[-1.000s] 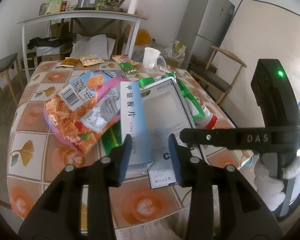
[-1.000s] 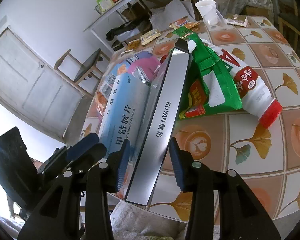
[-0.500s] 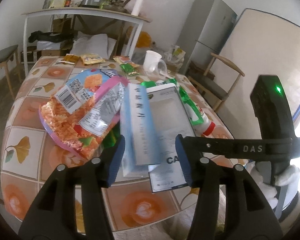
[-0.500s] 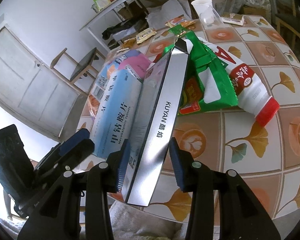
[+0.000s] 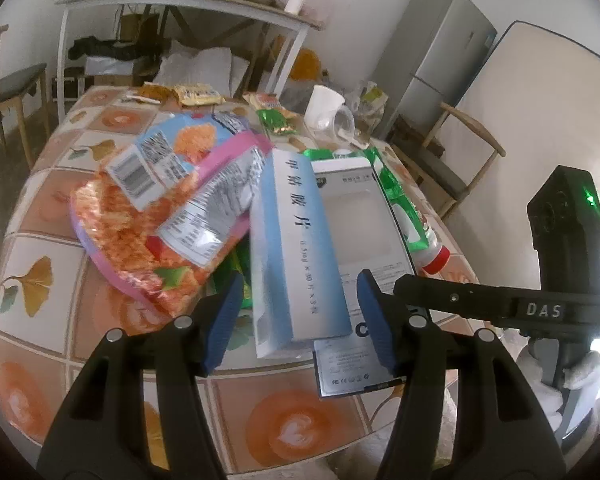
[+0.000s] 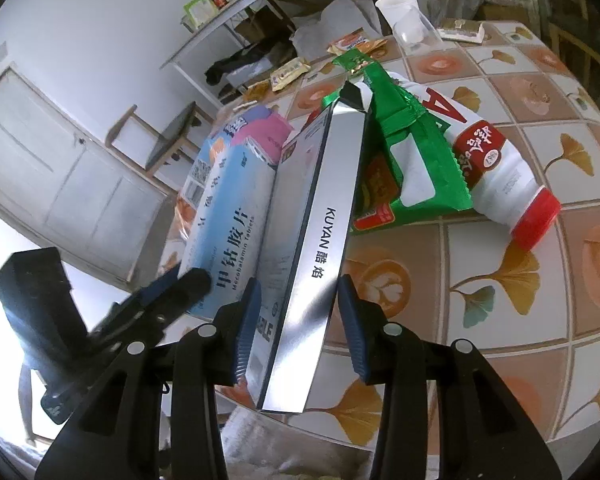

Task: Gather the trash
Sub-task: 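Hold both boxes and pull them free of the pile with both grippers, then lift the medicine box with the left gripper while the right gripper lifts the KUYAN box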

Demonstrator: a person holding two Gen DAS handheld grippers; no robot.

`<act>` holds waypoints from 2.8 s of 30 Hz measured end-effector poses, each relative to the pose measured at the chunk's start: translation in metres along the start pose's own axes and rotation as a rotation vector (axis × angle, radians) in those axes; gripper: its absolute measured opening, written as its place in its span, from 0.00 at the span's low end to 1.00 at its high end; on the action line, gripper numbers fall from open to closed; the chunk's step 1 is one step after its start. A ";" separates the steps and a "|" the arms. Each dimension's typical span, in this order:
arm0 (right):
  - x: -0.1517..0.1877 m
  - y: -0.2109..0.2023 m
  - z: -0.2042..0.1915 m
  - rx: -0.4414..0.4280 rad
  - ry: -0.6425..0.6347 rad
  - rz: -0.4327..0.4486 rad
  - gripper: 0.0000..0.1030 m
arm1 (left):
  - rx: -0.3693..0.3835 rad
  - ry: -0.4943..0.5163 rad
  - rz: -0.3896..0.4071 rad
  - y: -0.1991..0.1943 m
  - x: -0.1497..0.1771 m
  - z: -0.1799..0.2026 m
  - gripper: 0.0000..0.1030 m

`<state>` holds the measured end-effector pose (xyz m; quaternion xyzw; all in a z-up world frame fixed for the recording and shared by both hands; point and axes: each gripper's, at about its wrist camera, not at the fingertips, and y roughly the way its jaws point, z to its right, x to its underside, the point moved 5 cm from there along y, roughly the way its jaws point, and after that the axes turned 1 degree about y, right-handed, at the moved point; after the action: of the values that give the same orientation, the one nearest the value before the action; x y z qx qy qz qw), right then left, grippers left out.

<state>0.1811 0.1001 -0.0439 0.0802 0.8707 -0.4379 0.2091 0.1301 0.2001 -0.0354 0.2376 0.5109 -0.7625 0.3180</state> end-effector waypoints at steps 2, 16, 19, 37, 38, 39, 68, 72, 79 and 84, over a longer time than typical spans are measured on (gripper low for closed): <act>-0.002 0.000 0.002 -0.021 0.015 0.002 0.38 | -0.001 -0.006 -0.012 0.003 0.000 0.001 0.51; -0.002 0.008 0.002 -0.031 0.040 0.016 0.38 | -0.016 -0.055 -0.054 0.012 0.004 -0.003 0.37; -0.001 0.006 -0.002 -0.011 0.011 0.028 0.30 | -0.026 -0.061 -0.047 0.010 0.004 -0.003 0.36; 0.002 -0.022 -0.020 0.117 -0.130 0.112 0.25 | -0.020 -0.093 0.000 -0.010 0.003 -0.003 0.33; 0.003 -0.021 -0.020 0.128 -0.142 0.104 0.25 | -0.021 -0.092 -0.002 -0.009 0.005 -0.003 0.33; 0.004 -0.020 -0.021 0.138 -0.154 0.098 0.25 | -0.025 -0.092 -0.006 -0.008 0.007 -0.003 0.33; -0.005 0.012 -0.018 -0.023 0.016 -0.010 0.33 | 0.010 -0.090 -0.026 0.000 0.014 -0.003 0.33; -0.003 0.007 -0.016 -0.009 0.019 0.013 0.28 | -0.008 -0.090 -0.014 -0.004 0.013 -0.004 0.33; -0.003 -0.007 -0.019 0.056 -0.017 0.058 0.24 | -0.002 -0.100 0.011 -0.013 0.009 -0.002 0.32; -0.003 -0.017 -0.017 0.063 -0.014 0.078 0.24 | 0.005 -0.092 0.035 -0.022 0.005 0.002 0.32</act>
<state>0.1734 0.1039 -0.0213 0.1176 0.8511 -0.4573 0.2297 0.1104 0.2031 -0.0239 0.2118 0.4894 -0.7684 0.3537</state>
